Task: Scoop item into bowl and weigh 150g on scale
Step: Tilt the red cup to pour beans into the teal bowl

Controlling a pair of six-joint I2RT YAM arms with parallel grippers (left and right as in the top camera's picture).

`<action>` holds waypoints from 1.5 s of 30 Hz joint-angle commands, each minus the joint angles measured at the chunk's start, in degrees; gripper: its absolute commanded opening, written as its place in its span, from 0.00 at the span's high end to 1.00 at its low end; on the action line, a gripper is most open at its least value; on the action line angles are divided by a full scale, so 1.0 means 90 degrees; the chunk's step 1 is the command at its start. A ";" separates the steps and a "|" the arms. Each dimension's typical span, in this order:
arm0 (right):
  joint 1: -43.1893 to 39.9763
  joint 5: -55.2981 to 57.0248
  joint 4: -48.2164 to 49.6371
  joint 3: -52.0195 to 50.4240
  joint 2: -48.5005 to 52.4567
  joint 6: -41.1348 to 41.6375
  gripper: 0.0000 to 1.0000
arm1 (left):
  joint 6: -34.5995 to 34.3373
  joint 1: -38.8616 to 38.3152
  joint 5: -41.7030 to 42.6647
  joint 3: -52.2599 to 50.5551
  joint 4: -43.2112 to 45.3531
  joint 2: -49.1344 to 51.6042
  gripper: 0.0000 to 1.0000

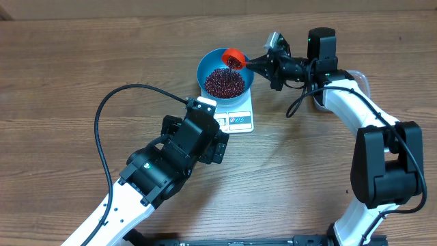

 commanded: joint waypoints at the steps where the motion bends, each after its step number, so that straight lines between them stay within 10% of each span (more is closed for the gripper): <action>1: -0.0005 0.0010 -0.0034 -0.0017 0.0044 -0.0709 0.96 | 0.0053 0.0063 -0.0022 -0.0027 0.0005 0.0022 0.01; 45: -0.0005 0.0010 -0.0146 -0.0017 0.0044 -0.1676 0.96 | 0.0053 0.0063 -0.0022 -0.0027 0.0005 0.0022 0.01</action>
